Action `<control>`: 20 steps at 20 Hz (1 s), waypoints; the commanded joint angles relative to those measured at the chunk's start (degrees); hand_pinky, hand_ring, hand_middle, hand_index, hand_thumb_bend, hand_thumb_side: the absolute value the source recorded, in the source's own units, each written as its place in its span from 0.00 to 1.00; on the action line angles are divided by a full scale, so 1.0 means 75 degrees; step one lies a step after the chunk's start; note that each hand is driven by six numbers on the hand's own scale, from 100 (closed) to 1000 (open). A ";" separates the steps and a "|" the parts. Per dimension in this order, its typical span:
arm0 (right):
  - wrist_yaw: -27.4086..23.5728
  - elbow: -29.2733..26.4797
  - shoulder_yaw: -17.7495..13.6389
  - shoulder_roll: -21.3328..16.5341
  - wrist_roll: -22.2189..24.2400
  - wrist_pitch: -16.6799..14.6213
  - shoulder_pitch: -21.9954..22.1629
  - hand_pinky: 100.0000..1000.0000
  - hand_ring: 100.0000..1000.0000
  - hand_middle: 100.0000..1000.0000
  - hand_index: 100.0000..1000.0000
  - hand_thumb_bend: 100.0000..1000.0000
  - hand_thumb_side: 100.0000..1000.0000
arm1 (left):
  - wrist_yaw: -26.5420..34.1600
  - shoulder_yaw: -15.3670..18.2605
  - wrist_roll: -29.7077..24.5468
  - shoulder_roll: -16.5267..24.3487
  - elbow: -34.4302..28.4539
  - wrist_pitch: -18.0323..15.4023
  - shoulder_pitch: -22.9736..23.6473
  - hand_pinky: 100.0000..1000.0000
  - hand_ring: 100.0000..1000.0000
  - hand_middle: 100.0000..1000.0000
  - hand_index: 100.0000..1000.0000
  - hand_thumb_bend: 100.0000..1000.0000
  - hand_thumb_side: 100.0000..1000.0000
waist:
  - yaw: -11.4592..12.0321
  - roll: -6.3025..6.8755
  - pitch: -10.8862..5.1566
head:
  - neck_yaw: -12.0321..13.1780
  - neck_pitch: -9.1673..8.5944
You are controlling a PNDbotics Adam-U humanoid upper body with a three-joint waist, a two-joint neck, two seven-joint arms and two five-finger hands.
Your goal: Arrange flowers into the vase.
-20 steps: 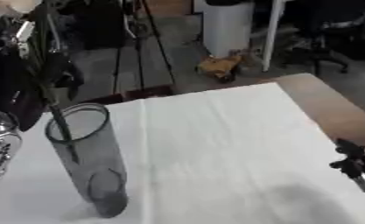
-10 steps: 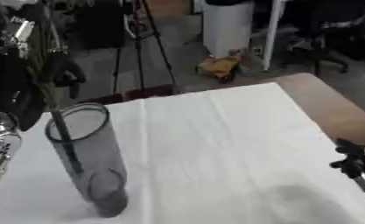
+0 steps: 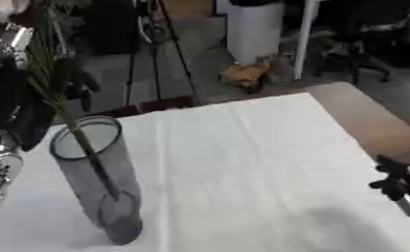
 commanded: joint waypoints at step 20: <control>-0.0029 -0.0138 -0.0048 -0.0183 0.0016 -0.0024 -0.0059 0.63 0.97 0.32 0.68 0.41 0.49 | -0.1607 0.0110 -0.1148 0.0429 -0.0007 -0.0172 0.0142 0.26 0.45 0.28 0.29 0.38 0.95 | 0.0025 -0.0029 -0.0155 | -0.0057 0.0061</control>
